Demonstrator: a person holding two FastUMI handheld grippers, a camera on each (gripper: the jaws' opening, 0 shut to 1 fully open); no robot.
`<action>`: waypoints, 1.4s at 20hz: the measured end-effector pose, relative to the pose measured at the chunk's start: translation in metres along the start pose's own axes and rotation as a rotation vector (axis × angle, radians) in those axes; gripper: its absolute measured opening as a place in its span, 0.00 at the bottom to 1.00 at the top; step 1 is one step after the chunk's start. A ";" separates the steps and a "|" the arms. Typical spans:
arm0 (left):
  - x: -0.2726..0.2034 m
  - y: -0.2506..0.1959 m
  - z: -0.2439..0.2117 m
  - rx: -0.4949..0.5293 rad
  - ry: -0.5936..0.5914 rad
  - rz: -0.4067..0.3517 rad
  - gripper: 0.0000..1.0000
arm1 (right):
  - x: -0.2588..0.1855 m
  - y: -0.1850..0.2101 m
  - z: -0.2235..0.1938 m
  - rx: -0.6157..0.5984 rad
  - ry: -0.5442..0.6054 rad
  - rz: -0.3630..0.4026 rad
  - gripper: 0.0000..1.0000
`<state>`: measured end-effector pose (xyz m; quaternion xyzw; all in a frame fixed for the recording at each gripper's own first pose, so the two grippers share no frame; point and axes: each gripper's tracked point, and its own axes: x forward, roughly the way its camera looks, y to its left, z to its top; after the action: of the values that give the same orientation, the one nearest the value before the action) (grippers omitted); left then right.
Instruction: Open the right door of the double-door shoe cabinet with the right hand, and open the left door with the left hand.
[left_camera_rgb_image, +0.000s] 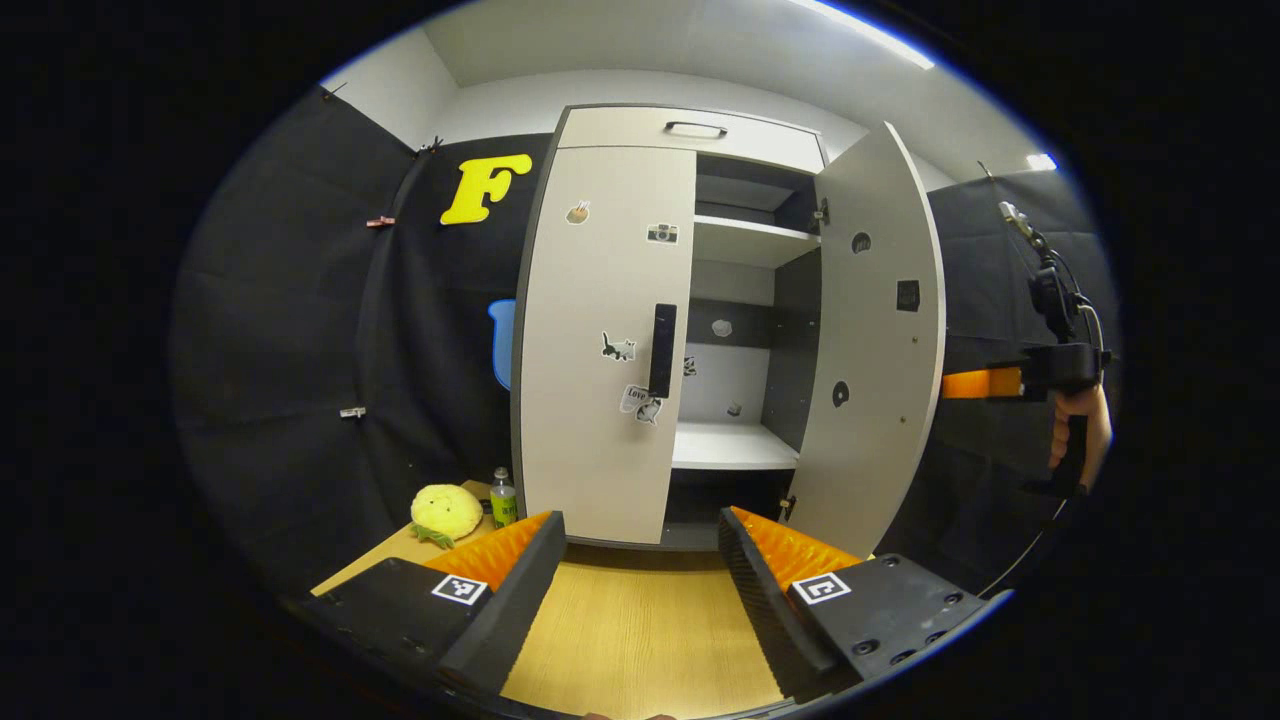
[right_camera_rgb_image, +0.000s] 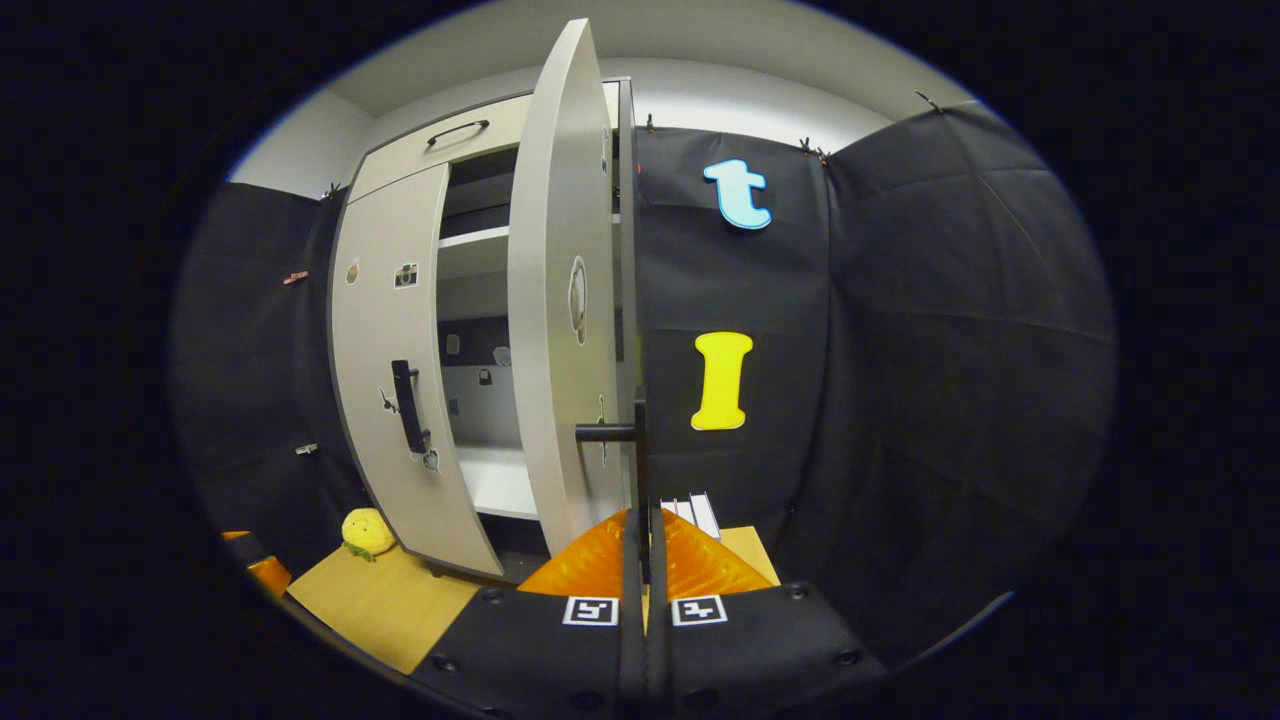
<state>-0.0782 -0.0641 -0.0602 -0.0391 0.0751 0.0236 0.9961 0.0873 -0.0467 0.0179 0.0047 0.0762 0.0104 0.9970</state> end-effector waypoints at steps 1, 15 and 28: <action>0.005 0.005 0.001 0.005 -0.001 -0.003 0.95 | -0.010 -0.002 -0.002 -0.010 -0.002 -0.016 0.05; 0.078 0.073 0.005 -0.018 0.017 -0.112 0.95 | -0.042 0.127 -0.016 0.037 -0.109 -0.015 0.00; 0.128 0.061 0.029 -0.027 0.001 -0.143 0.95 | 0.027 0.164 -0.071 -0.044 -0.019 0.023 0.94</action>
<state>0.0497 0.0045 -0.0553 -0.0581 0.0721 -0.0466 0.9946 0.1004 0.1182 -0.0548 -0.0161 0.0666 0.0237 0.9974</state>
